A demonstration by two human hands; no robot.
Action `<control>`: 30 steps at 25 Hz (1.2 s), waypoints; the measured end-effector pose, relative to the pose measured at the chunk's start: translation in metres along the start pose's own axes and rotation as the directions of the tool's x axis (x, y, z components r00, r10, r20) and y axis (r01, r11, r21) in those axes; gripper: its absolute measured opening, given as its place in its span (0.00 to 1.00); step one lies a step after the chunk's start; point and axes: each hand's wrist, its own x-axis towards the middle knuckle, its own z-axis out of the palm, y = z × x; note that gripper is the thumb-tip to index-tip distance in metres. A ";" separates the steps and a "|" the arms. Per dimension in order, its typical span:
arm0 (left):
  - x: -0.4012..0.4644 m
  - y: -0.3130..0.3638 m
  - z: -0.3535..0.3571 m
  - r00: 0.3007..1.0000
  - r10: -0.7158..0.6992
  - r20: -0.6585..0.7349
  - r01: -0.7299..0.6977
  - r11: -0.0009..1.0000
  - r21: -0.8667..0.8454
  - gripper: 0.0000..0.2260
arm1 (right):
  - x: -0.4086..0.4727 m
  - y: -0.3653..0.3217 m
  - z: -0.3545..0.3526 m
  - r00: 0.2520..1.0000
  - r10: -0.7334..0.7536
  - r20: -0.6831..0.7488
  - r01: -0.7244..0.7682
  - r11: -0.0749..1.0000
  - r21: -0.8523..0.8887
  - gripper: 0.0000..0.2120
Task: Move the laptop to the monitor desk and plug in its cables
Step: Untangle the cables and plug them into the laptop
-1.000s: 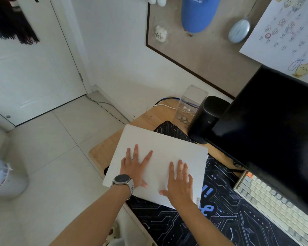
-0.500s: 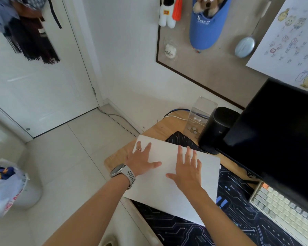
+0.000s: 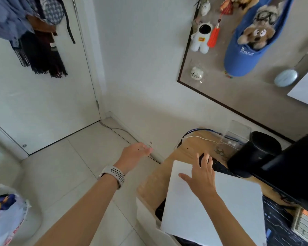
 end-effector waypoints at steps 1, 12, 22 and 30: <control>0.009 -0.002 -0.007 1.000 0.010 -0.022 -0.010 1.000 0.001 0.14 | 0.000 -0.007 0.001 1.000 0.012 0.000 -0.012 1.000 0.001 0.45; 0.106 -0.017 0.043 0.991 -0.001 0.136 -0.004 0.999 0.038 0.12 | 0.068 0.015 -0.019 0.997 0.039 -0.072 -0.038 0.999 0.011 0.40; 0.227 -0.008 0.086 0.970 0.021 0.241 -0.081 0.966 0.244 0.10 | 0.144 -0.001 0.004 0.987 0.147 0.072 -0.152 0.985 0.077 0.35; 0.359 -0.017 0.152 0.822 -0.083 0.563 -0.332 0.734 0.593 0.15 | 0.168 -0.007 0.043 0.888 0.370 0.272 -0.390 0.920 0.022 0.36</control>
